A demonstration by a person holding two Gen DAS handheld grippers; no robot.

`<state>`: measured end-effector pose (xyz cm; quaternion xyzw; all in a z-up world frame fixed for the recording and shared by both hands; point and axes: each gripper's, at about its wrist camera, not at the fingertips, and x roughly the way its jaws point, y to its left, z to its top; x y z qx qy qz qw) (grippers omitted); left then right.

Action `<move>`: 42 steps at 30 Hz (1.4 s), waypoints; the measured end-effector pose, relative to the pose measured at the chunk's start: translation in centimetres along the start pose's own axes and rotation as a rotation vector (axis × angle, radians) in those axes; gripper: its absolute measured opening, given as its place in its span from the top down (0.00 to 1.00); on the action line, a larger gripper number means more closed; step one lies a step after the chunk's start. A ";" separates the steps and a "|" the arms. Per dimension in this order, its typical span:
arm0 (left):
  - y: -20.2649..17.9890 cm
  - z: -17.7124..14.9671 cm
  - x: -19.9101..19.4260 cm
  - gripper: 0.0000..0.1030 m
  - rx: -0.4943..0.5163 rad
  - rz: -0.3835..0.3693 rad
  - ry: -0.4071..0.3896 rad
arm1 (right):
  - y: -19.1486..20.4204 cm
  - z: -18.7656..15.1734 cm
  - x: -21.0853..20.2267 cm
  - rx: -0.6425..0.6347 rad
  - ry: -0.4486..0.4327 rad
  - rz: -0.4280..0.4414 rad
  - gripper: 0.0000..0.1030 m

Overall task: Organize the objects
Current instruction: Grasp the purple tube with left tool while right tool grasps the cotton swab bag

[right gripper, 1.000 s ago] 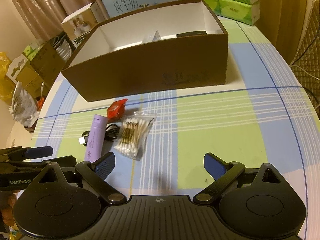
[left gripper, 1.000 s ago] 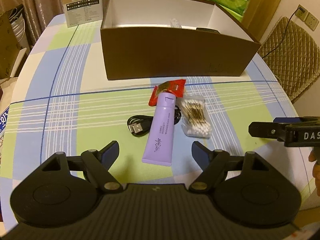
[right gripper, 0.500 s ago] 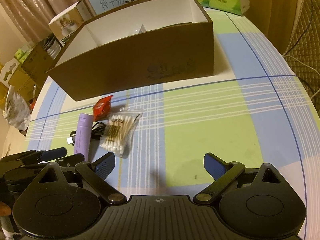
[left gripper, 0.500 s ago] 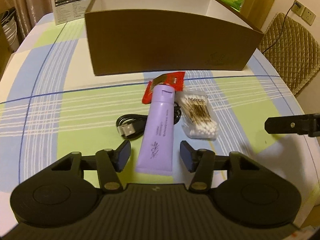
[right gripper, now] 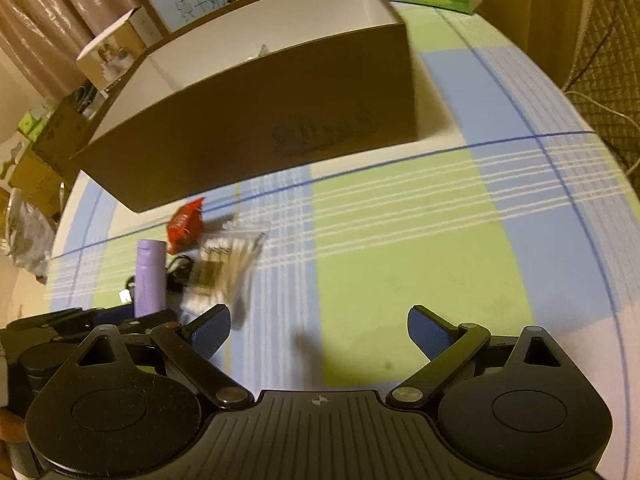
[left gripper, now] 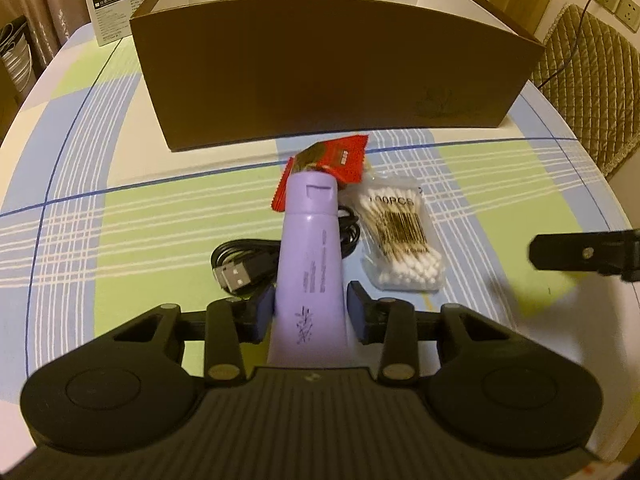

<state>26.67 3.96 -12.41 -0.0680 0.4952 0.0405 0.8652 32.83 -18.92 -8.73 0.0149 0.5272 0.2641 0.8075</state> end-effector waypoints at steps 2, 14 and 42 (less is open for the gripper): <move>0.0 0.2 0.3 0.67 -0.004 0.000 0.002 | 0.9 0.2 0.6 -0.018 -0.007 0.020 0.10; 0.8 0.2 0.2 0.69 -0.029 -0.002 0.001 | 5.7 0.2 6.1 -0.148 0.035 0.071 0.41; -0.4 1.5 0.6 0.70 -0.008 0.002 0.013 | 1.1 -0.3 3.5 -0.151 0.036 -0.013 0.50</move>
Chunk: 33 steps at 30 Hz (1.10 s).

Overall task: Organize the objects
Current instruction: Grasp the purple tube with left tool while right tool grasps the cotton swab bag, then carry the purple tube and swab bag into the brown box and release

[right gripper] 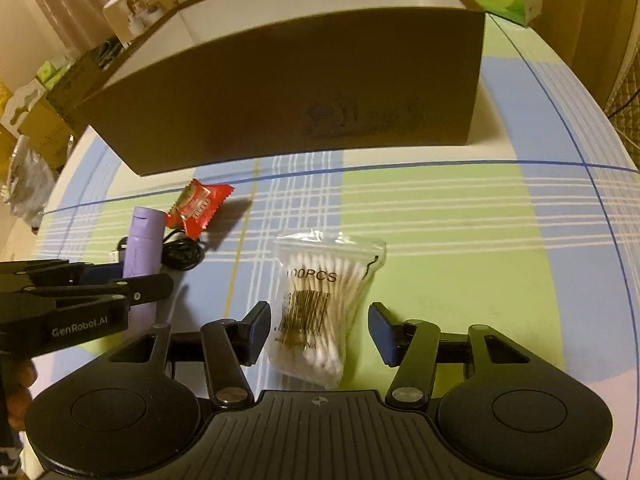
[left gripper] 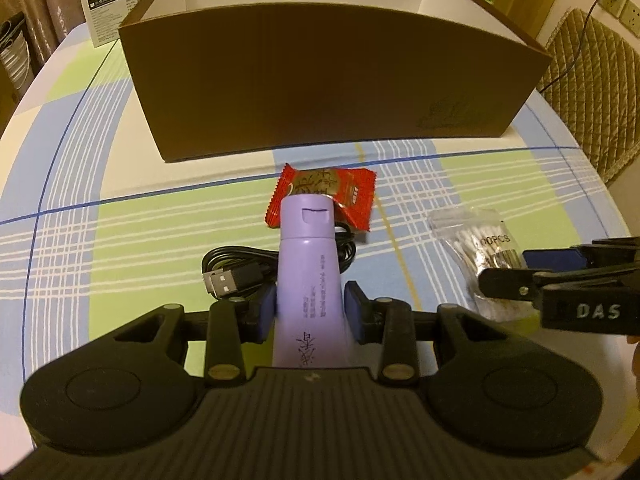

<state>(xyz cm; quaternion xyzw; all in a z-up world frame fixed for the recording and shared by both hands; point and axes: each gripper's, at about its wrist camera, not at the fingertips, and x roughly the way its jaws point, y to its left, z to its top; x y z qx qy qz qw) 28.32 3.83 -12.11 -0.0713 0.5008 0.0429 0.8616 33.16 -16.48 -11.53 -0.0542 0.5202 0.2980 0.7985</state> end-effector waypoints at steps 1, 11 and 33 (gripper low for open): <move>-0.1 0.1 0.1 0.70 -0.003 0.003 0.002 | 0.1 0.1 0.2 -0.002 0.001 -0.003 0.50; 0.2 -0.4 -0.7 0.71 -0.003 -0.006 -0.010 | 0.7 -0.3 0.3 -0.103 -0.013 -0.027 0.79; 1.4 -1.5 -6.3 0.71 -0.033 -0.025 -0.073 | 0.8 -0.8 -4.5 -0.049 -0.065 0.084 0.81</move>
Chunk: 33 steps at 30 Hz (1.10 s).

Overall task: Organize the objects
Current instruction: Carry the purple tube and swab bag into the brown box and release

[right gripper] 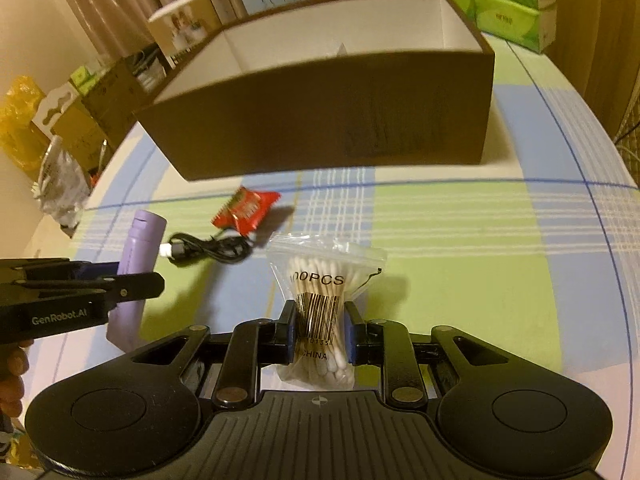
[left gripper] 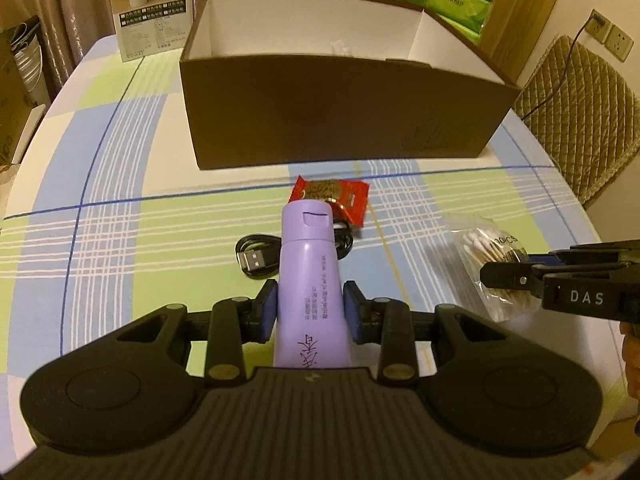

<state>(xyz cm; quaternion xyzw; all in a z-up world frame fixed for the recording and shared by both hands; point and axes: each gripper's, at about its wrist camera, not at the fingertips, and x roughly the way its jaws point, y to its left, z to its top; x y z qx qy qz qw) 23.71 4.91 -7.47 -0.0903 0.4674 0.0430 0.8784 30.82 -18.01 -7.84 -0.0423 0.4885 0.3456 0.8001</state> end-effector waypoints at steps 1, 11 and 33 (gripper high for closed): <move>0.0 0.1 -0.3 0.71 -0.002 -0.002 -0.006 | 0.2 0.2 -0.3 -0.002 -0.007 0.004 0.81; 0.2 2.6 -2.4 0.71 0.001 -0.001 -0.078 | 1.6 2.3 -1.4 -0.039 -0.056 0.048 0.81; 0.9 16.6 -0.3 0.71 0.065 0.034 -0.217 | 3.8 16.3 1.8 -0.083 -0.193 0.143 0.81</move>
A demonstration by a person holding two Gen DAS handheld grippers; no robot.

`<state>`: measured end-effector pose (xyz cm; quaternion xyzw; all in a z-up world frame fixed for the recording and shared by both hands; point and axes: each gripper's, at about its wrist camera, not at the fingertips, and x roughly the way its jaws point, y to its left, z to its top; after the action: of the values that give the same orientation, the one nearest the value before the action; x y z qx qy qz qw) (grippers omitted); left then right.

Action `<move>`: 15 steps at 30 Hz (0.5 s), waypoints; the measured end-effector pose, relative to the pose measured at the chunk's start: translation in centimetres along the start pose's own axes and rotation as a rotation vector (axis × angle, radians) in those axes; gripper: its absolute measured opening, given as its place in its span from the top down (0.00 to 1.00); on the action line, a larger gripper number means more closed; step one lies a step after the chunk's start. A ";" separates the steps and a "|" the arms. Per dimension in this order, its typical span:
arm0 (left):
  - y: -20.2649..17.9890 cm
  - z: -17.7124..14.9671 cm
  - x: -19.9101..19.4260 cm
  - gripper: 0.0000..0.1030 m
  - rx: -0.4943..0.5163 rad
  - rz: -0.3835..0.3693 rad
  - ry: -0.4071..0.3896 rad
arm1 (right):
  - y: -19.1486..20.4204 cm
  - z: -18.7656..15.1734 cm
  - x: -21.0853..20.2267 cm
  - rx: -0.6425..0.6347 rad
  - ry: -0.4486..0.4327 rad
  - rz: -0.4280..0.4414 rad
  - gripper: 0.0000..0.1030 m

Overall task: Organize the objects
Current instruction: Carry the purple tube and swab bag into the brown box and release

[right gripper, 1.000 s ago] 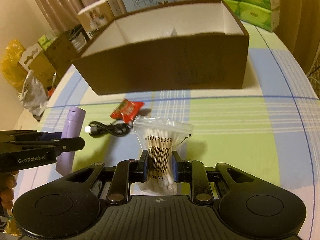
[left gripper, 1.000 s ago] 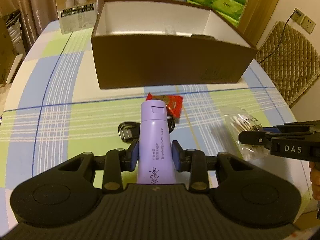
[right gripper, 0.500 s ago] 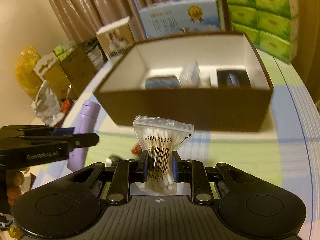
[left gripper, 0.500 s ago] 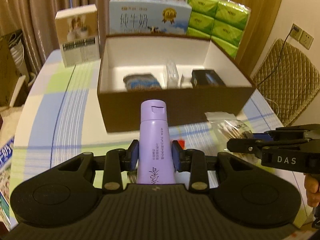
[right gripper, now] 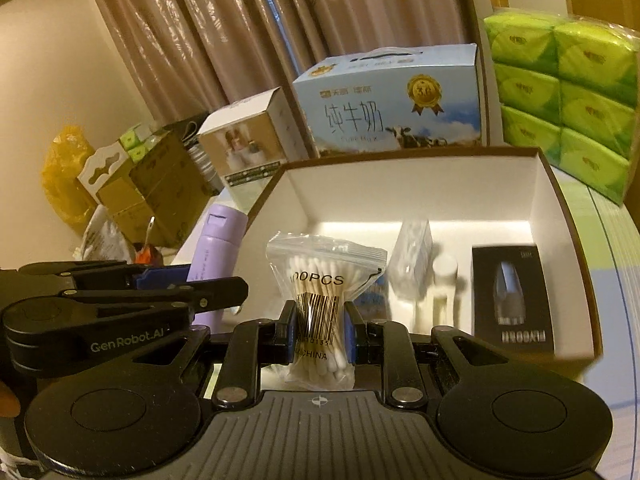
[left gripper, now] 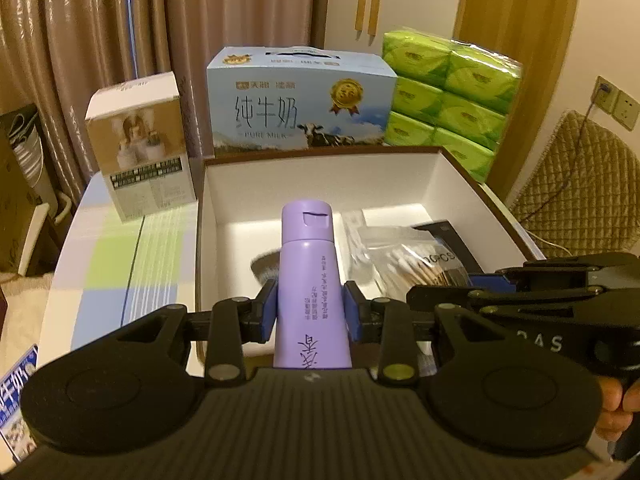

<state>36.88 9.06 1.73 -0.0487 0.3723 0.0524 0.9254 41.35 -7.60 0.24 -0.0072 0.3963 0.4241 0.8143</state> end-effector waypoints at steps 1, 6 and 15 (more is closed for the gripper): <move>0.2 0.5 0.6 0.71 0.002 0.005 0.005 | -0.2 0.5 0.6 0.004 0.001 -0.002 0.81; 1.4 2.8 3.9 0.71 -0.002 0.024 0.029 | -1.8 2.6 3.3 0.042 0.010 -0.010 0.81; 3.1 4.9 9.3 0.71 0.013 0.055 0.073 | -3.9 4.9 7.7 0.066 0.032 -0.031 0.81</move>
<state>46.52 13.37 -1.38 -0.0345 0.4072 0.0735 0.9097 49.69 -3.11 -2.61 0.0066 0.4227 0.3981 0.8141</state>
